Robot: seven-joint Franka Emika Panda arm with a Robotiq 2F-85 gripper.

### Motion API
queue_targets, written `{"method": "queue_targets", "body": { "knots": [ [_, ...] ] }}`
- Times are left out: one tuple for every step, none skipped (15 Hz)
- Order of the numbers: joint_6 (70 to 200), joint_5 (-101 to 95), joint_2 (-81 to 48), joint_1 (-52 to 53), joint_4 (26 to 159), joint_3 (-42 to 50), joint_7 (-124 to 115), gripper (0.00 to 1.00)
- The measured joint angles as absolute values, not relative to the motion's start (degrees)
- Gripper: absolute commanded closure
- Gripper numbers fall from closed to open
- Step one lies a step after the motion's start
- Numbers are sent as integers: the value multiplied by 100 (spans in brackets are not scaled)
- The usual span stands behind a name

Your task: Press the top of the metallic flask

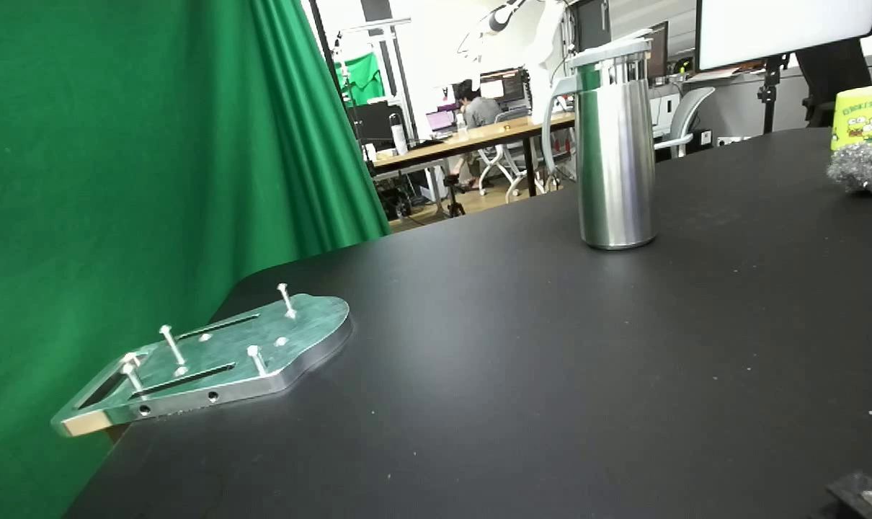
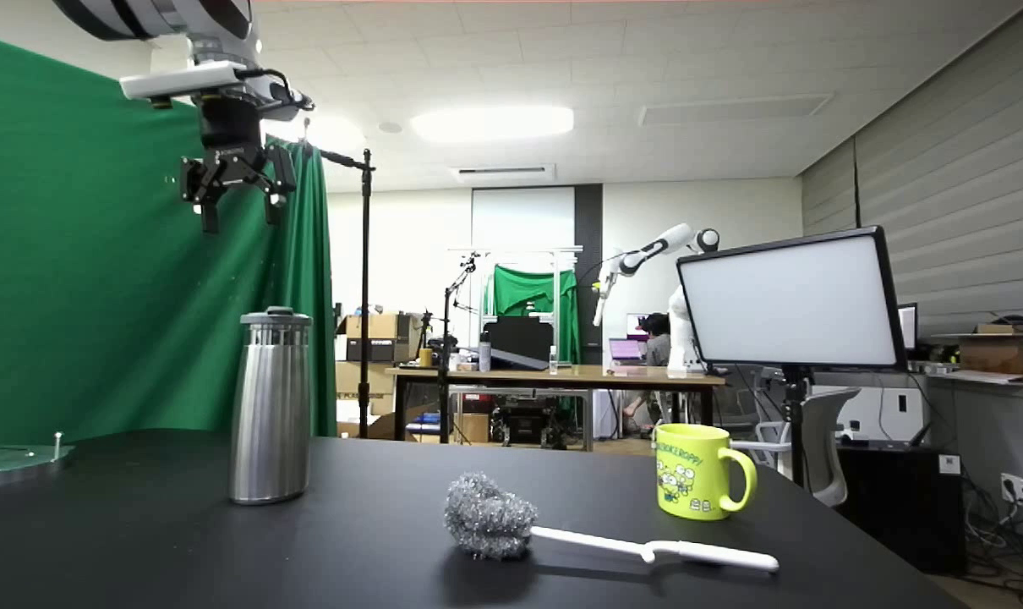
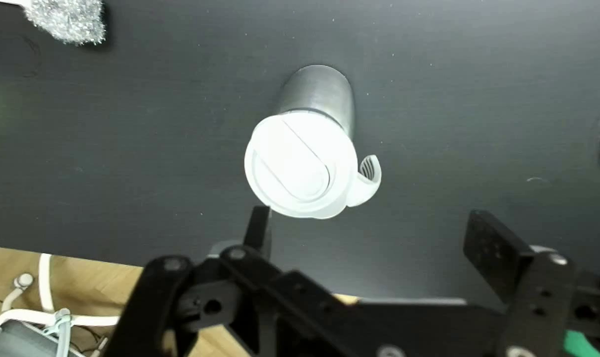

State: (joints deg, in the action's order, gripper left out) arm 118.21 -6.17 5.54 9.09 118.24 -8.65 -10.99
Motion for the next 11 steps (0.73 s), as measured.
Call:
{"method": "queue_targets", "body": {
  "knots": [
    [11723,-607,694,909,11869,-891,-1098,0],
    [11638,-576,819,909,11942,-908,-1086,0],
    [11582,-541,923,909,12047,-912,-1052,0],
    [11545,-497,999,908,12168,-912,-1002,0],
    [11528,-454,1054,906,12284,-911,-968,0],
    [11528,-445,1085,906,12363,-911,-955,0],
    [11528,-444,1097,906,12405,-911,-948,0],
    [11528,-442,1097,905,12418,-911,-942,0],
    [11528,-440,1098,905,12419,-911,-935,0],
    [11528,-439,1098,905,12419,-911,-930,0],
    [11528,-437,1098,905,12420,-911,-926,0]
  ]
}}
